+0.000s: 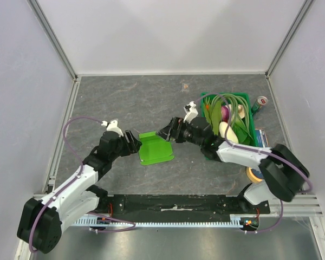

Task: Fold the paper box

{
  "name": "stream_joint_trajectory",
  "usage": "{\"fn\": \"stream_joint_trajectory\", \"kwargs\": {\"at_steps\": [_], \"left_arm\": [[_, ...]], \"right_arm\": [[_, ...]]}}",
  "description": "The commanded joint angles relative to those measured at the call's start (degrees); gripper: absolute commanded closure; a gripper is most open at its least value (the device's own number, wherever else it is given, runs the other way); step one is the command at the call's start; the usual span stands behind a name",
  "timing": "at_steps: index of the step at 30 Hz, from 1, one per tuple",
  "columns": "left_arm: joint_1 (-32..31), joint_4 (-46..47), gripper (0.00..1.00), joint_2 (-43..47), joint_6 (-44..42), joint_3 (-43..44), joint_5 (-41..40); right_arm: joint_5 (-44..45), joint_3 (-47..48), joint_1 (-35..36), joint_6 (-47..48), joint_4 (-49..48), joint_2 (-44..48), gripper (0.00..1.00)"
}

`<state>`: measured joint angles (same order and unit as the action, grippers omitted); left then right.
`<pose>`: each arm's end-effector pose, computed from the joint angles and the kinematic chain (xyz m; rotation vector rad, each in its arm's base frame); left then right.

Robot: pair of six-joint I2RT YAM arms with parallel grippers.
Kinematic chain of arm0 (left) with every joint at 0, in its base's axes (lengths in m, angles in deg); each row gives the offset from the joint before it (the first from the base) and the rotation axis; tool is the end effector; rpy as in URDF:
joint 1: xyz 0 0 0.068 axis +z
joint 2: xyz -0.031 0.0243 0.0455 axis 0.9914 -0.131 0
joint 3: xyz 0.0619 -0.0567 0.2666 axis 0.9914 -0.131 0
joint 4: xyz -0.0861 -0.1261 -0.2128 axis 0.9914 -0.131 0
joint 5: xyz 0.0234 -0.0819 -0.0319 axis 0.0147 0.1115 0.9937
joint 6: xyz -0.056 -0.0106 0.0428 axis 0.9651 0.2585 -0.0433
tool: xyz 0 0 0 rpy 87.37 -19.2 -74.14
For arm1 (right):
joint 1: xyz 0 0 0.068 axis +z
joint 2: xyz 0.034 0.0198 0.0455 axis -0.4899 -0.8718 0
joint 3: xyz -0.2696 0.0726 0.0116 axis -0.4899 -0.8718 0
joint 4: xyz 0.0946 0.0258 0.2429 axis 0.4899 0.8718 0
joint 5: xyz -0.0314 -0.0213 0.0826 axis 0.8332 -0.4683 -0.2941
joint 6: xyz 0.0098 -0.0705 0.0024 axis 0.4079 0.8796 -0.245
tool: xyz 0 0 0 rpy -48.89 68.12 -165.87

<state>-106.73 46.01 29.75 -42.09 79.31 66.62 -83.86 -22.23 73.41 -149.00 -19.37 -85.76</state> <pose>0.1871 -0.0834 0.1926 -0.2050 2.1671 -0.5887 0.2438 0.2484 0.2070 0.1665 2.0824 1.3419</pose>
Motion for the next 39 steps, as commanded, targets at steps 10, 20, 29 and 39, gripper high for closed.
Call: {"fn": "stream_joint_trajectory", "kwargs": {"at_steps": [10,20,29,39], "left_arm": [[-2.3,9.6,0.48,-11.9,-5.1,2.9,-1.0],[-14.4,17.8,0.49,-16.9,-7.8,1.0,-27.2],[-17.8,22.5,0.61,-22.7,-9.4,1.5,-37.1],[-18.8,28.6,0.71,-27.0,-13.2,1.9,-37.4]], "right_arm": [[-8.2,12.8,-13.2,30.1,34.5,2.4,0.37],[0.1,19.7,-7.6,30.0,38.9,-0.8,0.4],[0.5,20.2,-7.5,30.7,38.7,0.8,0.44],[-0.5,21.4,-7.3,29.5,38.2,-1.0,0.47]]}}
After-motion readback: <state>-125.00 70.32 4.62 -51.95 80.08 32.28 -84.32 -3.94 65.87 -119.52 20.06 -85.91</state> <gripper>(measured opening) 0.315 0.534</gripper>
